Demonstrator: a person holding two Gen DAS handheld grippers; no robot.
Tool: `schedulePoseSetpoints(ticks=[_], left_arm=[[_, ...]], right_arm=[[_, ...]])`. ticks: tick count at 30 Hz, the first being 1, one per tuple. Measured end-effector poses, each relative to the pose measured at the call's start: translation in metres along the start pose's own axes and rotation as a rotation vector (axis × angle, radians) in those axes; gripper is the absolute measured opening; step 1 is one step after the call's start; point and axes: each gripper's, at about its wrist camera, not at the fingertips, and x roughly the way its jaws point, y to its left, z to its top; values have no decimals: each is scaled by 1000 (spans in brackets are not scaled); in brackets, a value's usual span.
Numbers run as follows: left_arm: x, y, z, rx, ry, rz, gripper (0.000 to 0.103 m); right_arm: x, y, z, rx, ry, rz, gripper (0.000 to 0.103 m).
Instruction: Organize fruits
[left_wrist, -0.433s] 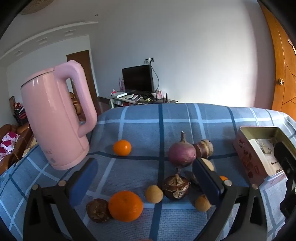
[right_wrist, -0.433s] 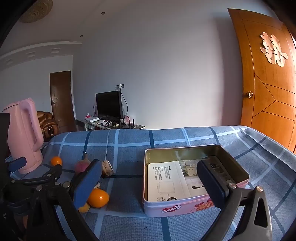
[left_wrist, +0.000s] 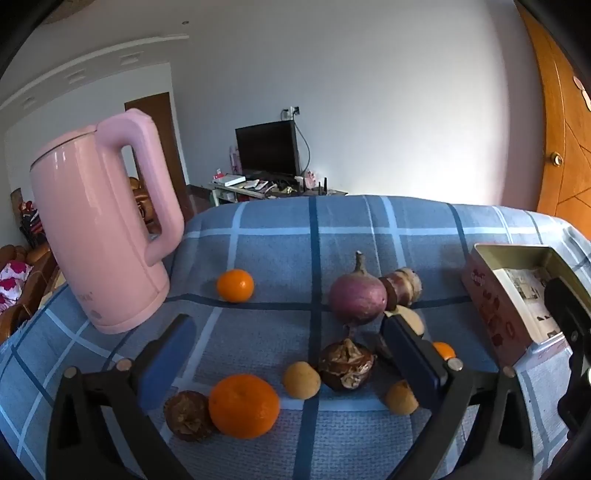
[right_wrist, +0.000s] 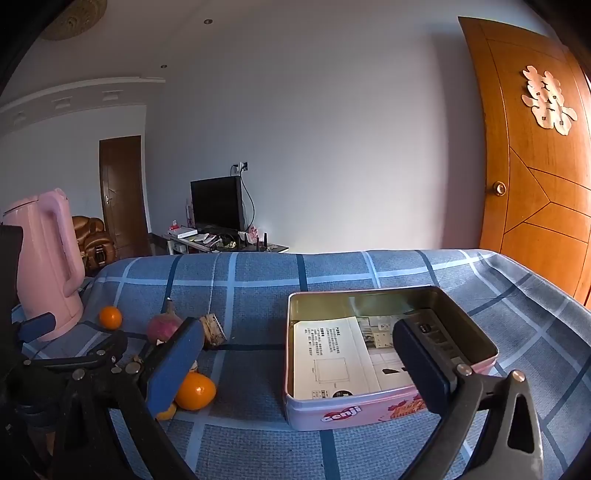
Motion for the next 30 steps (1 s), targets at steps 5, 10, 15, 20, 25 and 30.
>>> schedulePoseSetpoints(ticks=[5, 10, 15, 20, 25, 30], left_arm=[[2, 1, 0, -4, 9, -3, 103], [2, 1, 0, 3, 1, 4, 103], [1, 2, -1, 0, 4, -1, 103], [1, 2, -1, 2, 1, 0, 103], [1, 3, -1, 0, 3, 0, 103], [1, 3, -1, 1, 2, 1, 103]], right_arm=[[3, 0, 4, -2, 16, 3, 102], [1, -1, 6, -5, 15, 3, 102], [1, 0, 6, -6, 13, 2, 102], [1, 0, 6, -8, 12, 0, 102], [0, -1, 7, -7, 9, -1, 102], [0, -1, 7, -10, 8, -2, 102]])
